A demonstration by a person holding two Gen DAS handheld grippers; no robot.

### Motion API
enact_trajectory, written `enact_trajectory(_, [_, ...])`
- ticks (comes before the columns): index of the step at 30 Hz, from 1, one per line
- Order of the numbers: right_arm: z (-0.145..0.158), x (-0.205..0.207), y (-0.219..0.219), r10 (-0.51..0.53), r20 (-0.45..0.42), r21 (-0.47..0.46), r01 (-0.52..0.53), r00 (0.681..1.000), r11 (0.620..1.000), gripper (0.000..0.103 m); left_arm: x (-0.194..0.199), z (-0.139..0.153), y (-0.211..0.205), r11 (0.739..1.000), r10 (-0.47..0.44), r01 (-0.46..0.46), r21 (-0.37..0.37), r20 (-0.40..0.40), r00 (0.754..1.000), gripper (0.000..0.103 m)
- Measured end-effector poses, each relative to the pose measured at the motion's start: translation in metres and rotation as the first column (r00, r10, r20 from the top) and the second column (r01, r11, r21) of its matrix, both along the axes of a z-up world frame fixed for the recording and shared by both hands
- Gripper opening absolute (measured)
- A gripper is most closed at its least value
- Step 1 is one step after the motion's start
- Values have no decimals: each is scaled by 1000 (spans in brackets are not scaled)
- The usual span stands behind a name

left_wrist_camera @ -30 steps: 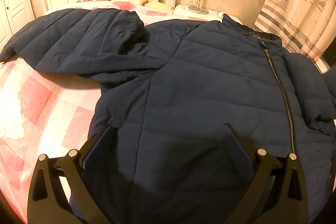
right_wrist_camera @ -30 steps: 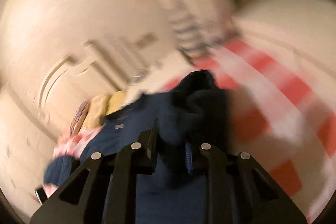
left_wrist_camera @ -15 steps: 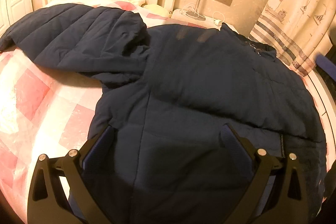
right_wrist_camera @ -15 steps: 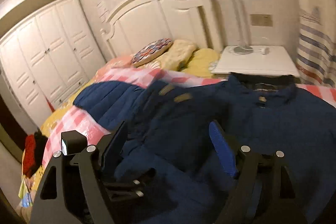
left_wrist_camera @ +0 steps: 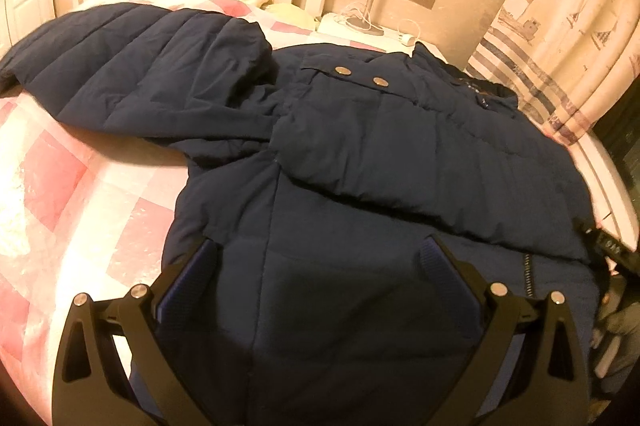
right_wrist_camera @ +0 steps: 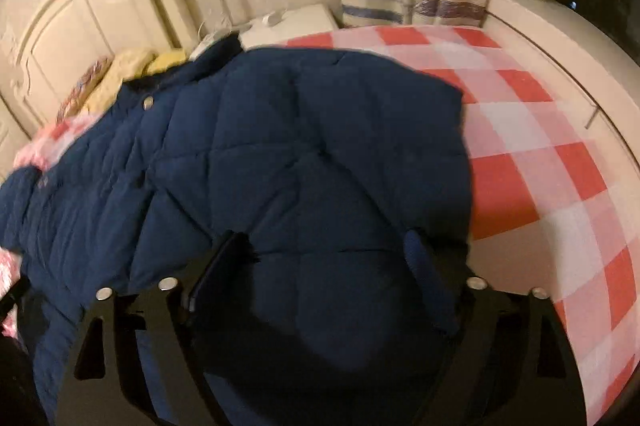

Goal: Fold large clothes

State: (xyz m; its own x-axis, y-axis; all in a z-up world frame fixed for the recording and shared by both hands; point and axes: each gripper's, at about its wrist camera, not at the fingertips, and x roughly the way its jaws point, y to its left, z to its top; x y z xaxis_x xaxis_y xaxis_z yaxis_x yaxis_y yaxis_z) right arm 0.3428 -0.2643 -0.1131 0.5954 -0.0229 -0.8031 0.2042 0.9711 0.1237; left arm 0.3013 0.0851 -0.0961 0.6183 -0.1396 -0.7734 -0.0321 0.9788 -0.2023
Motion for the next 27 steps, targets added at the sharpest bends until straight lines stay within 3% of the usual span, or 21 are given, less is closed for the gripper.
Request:
enact_trajectory(5, [-1, -5, 1, 0, 10, 21, -1, 1000, 1000, 86, 33, 12, 5, 999, 44, -45, -24, -9, 999, 96])
enact_trajectory(8, [0, -10, 4, 0, 9, 13, 0, 1000, 1000, 86, 68, 6, 6, 995, 102, -101, 26, -44, 994, 75])
enact_trajectory(10, [3, -19, 8, 0, 11, 15, 0, 1000, 1000, 86, 75, 4, 5, 986, 153, -150, 78, -32, 988, 55])
enact_trajectory(12, [4, -19, 9, 0, 11, 15, 0, 1000, 1000, 86, 69, 11, -2, 981, 134, -133, 139, 4, 991, 10])
enact_trajectory(14, [4, -19, 8, -1, 11, 17, 1, 1000, 1000, 86, 53, 22, -1, 983, 137, -143, 119, 56, 989, 6])
enact_trajectory(16, [4, -19, 9, -1, 11, 17, 1, 1000, 1000, 86, 37, 35, -5, 976, 148, -161, 147, 96, 984, 6])
enact_trajectory(18, [3, -19, 8, -1, 9, 15, 1, 1000, 1000, 86, 35, 32, -11, 973, 133, -144, 183, 71, 989, 7])
enact_trajectory(19, [3, -19, 9, -2, 8, 13, 2, 1000, 1000, 86, 43, 21, -16, 963, 113, -116, 243, 27, 993, 9])
enact_trajectory(21, [3, -19, 9, -2, 6, 9, 2, 1000, 1000, 86, 54, 2, -20, 939, 88, -80, 334, -7, 996, 27])
enact_trajectory(22, [3, -19, 10, -2, 6, 8, 2, 1000, 1000, 86, 52, 4, -20, 928, 91, -92, 360, 18, 996, 35])
enact_trajectory(24, [3, -19, 9, -1, 6, 9, 1, 1000, 1000, 86, 48, 17, -14, 924, 128, -135, 358, 43, 991, 69])
enact_trajectory(26, [3, -18, 10, -2, 5, 8, 2, 1000, 1000, 86, 27, 49, -10, 899, 225, -283, 334, 201, 953, 73])
enact_trajectory(27, [3, -18, 10, -2, 4, 4, 2, 1000, 1000, 86, 20, 60, -13, 894, 231, -311, 323, 262, 937, 83])
